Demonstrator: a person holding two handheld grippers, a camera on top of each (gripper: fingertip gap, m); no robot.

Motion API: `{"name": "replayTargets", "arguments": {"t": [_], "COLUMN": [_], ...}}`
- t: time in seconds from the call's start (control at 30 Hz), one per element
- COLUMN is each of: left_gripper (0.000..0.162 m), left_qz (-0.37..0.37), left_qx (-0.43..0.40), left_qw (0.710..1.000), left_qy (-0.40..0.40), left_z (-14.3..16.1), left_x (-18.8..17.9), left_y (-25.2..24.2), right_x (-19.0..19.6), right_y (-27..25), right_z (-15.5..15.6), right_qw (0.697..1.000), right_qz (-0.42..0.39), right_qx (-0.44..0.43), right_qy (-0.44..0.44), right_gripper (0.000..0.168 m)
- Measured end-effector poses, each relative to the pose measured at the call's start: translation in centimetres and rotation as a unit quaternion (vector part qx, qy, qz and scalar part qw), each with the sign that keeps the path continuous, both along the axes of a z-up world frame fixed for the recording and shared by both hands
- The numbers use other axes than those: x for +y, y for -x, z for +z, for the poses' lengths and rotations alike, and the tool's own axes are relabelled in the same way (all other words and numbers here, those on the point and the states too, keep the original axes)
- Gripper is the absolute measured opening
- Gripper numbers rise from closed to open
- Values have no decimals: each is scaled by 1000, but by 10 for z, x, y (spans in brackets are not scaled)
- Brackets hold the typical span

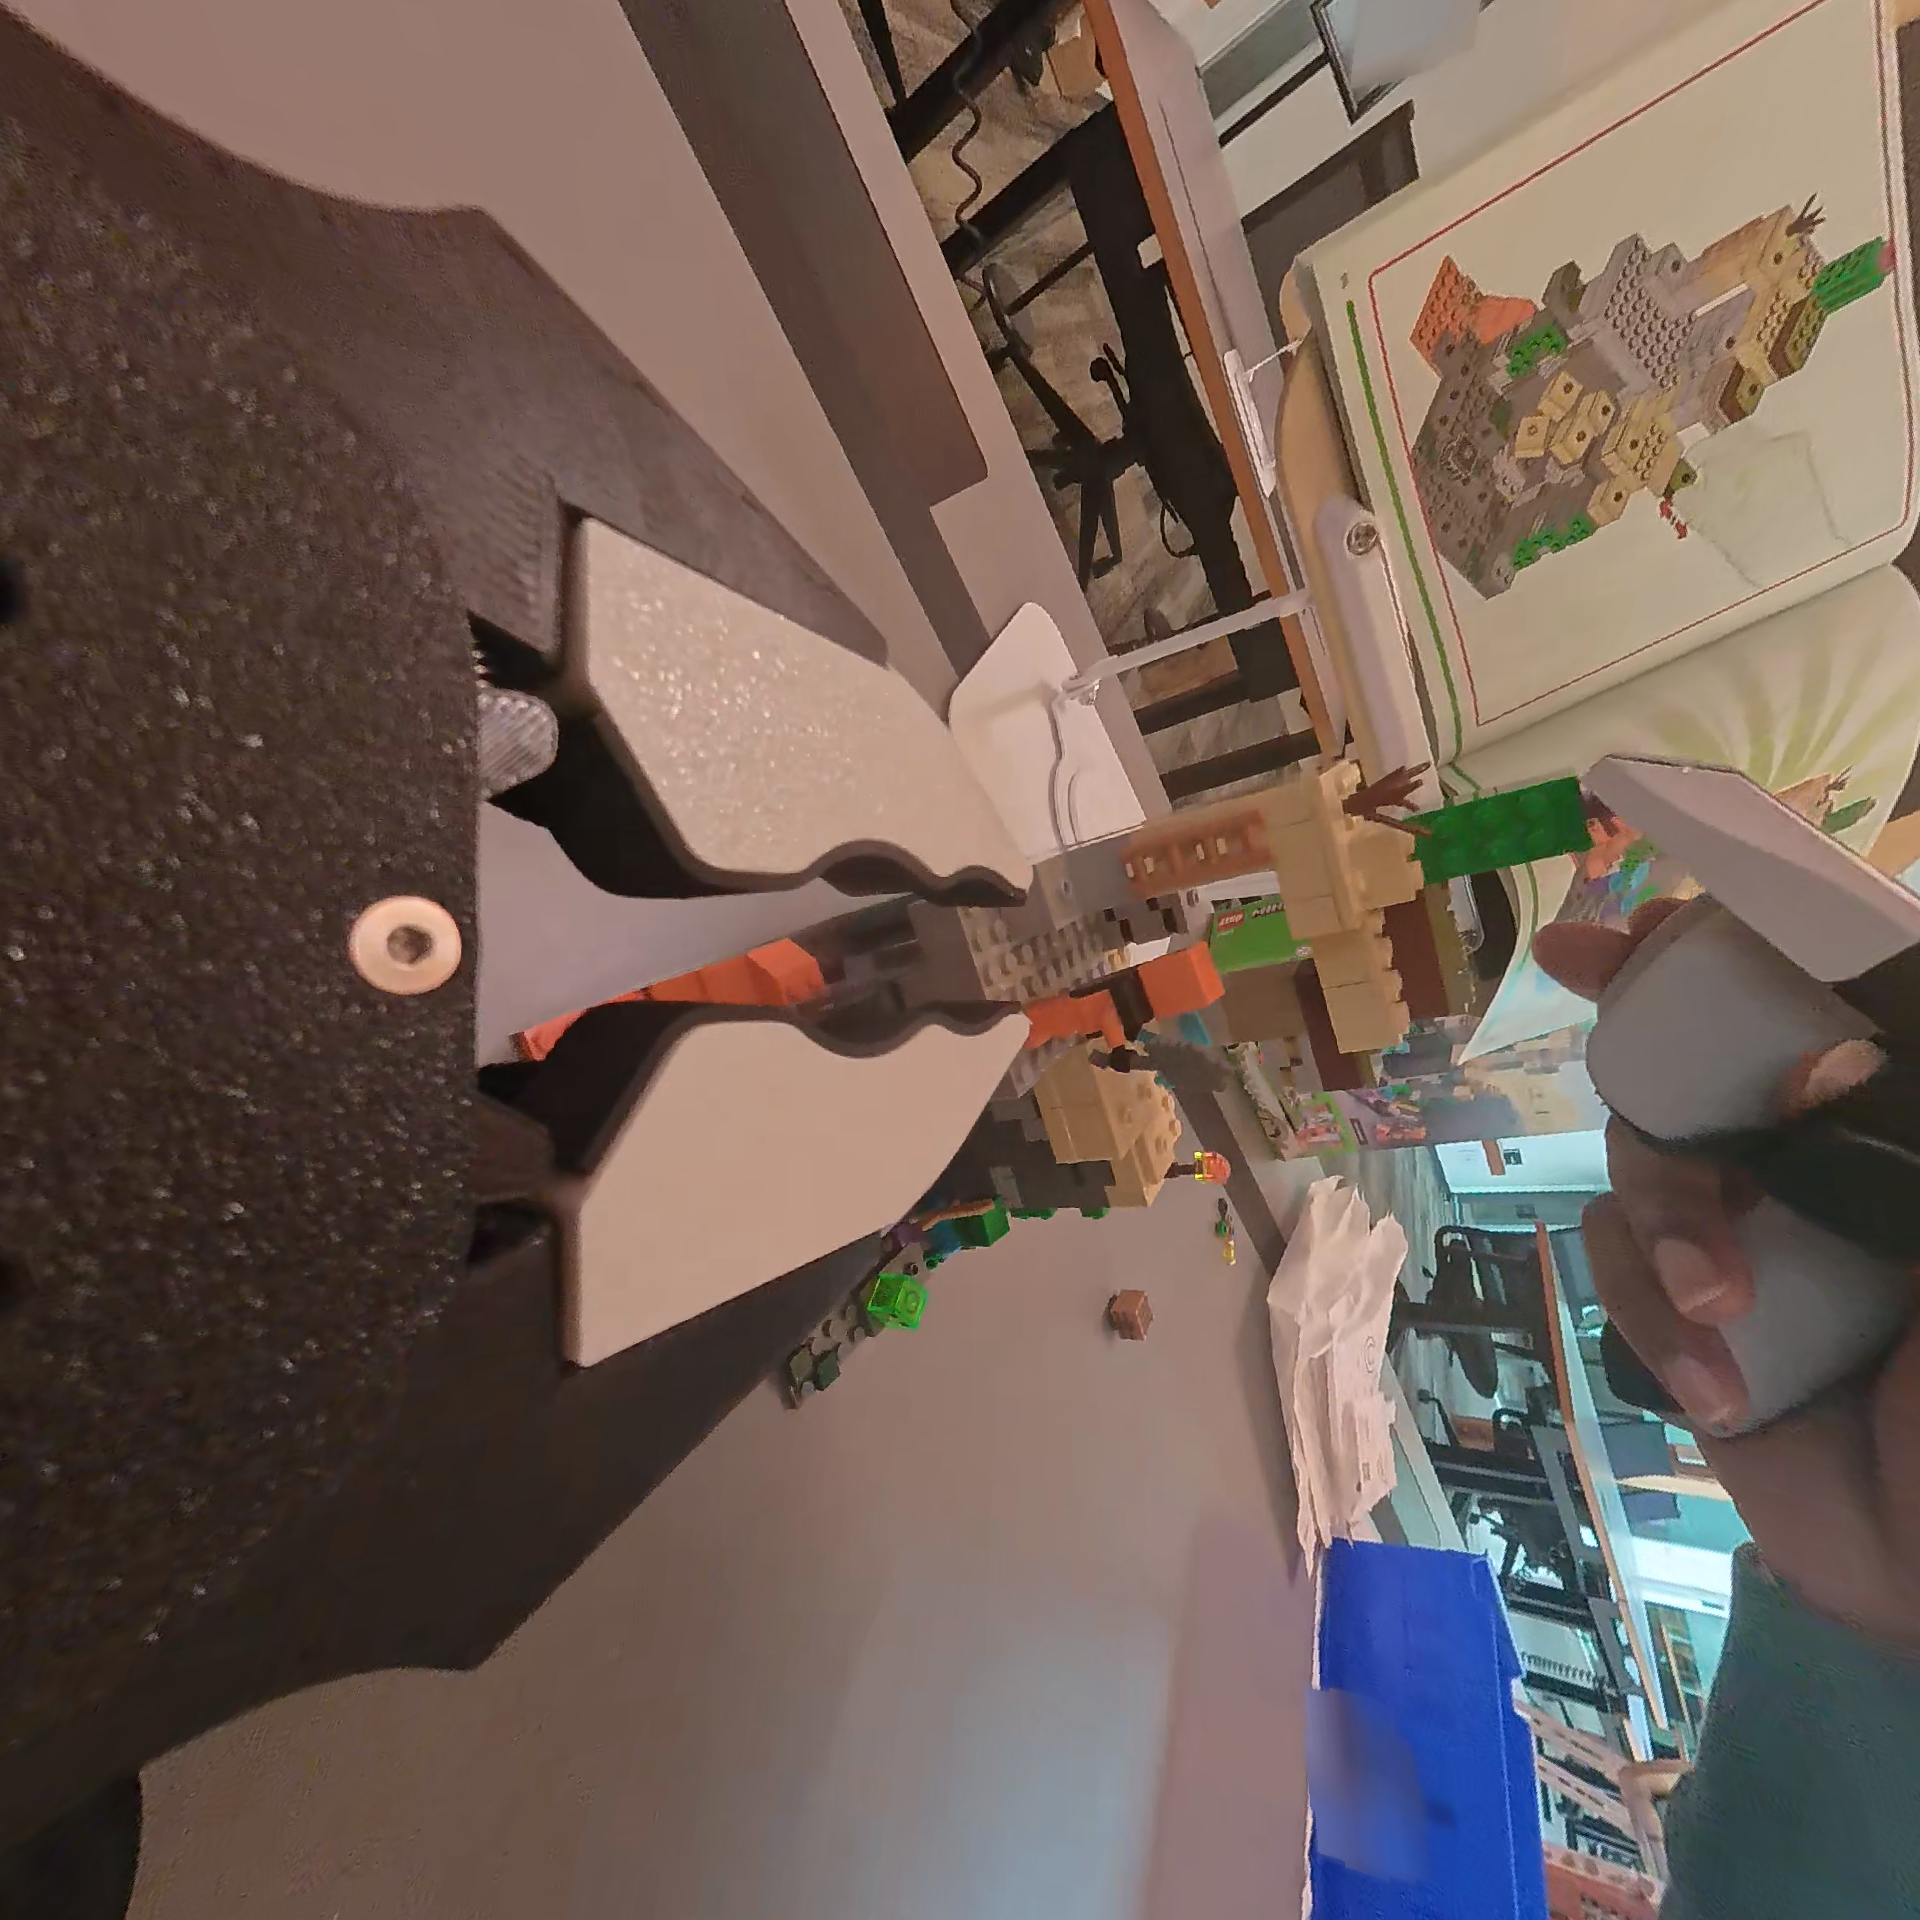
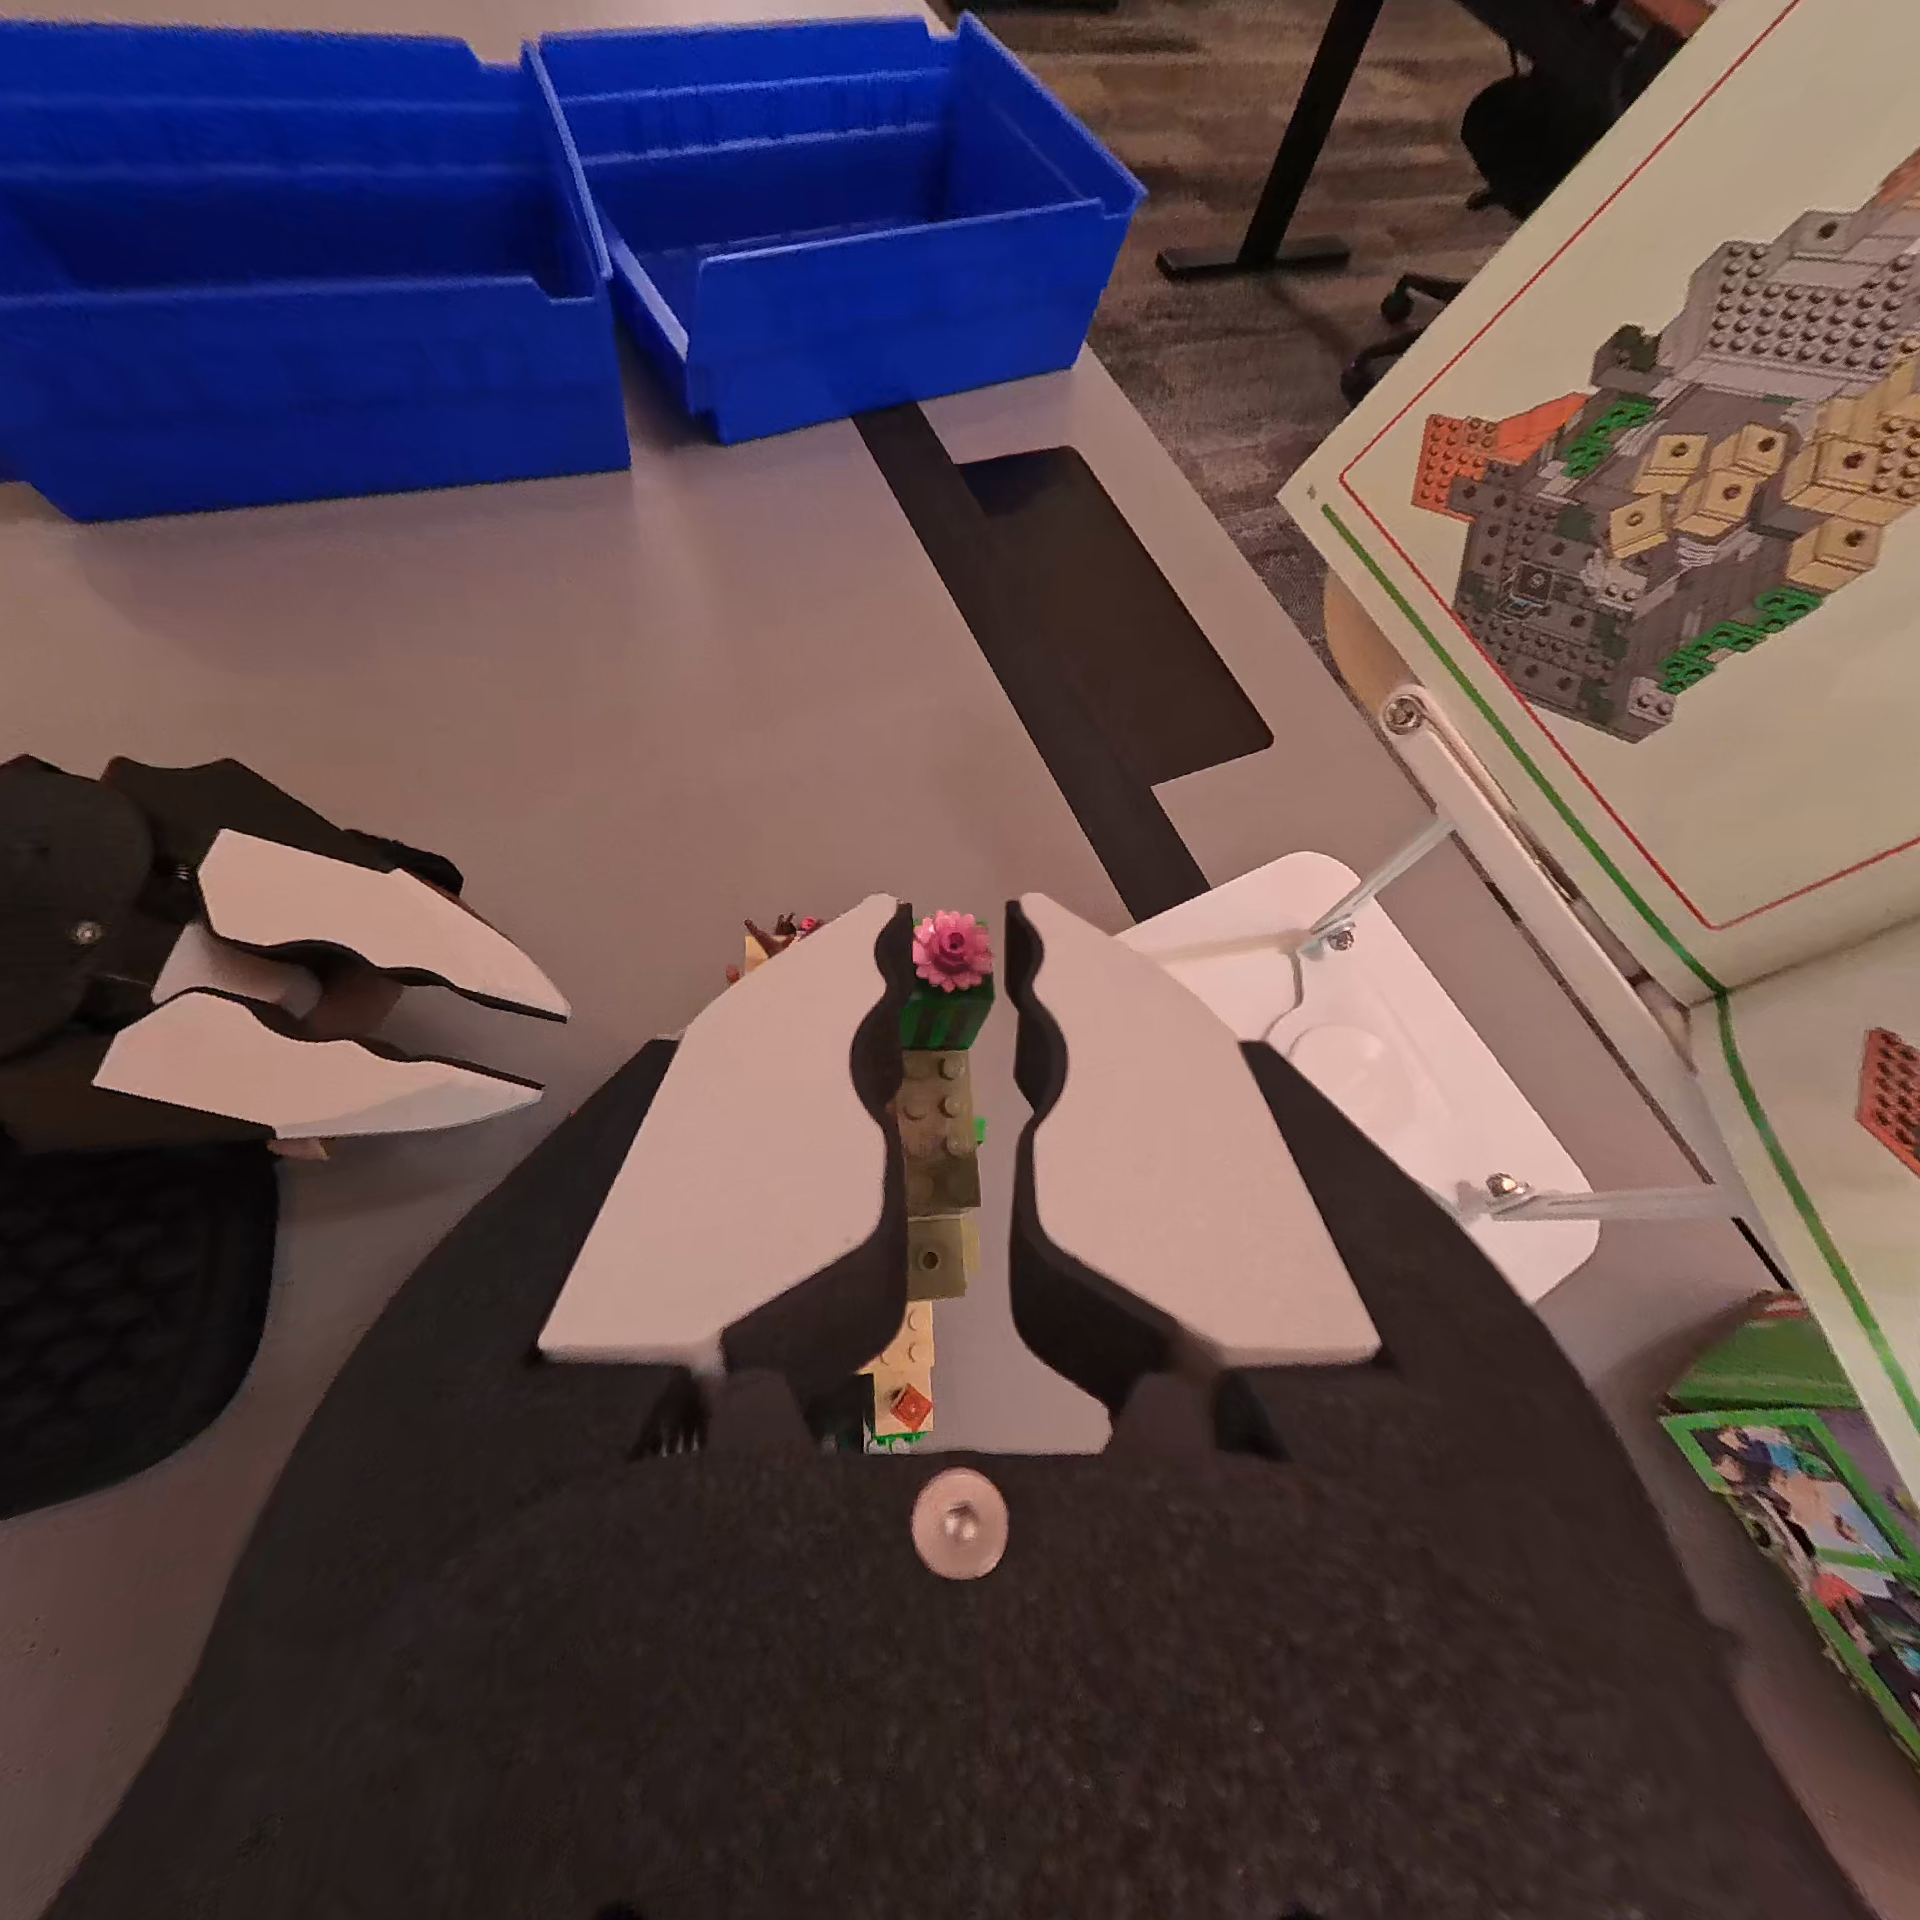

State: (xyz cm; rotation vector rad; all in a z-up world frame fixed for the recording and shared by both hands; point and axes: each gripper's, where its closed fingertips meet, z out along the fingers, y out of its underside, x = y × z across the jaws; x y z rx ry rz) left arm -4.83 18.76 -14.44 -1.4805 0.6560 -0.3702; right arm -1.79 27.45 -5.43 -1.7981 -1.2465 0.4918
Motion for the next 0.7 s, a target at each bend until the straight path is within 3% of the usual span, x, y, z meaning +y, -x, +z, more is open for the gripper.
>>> {"name": "replayTargets", "arguments": {"t": [0.37,0.7], "left_gripper": [16,16], "left_qz": [-4,-6], "left_qx": [6,9], "left_qw": [1000,1000], "left_qy": [0,2], "left_z": [0,-2], "left_x": [-1,-1], "left_y": [-2,-3], "right_x": [-2,-3], "right_y": [-1,-3], "right_z": [-1,1], "right_qw": [1000,998], "right_qz": [4,9], "right_qx": [-21,21], "right_qy": [-3,51], "right_gripper": [13,14]}}
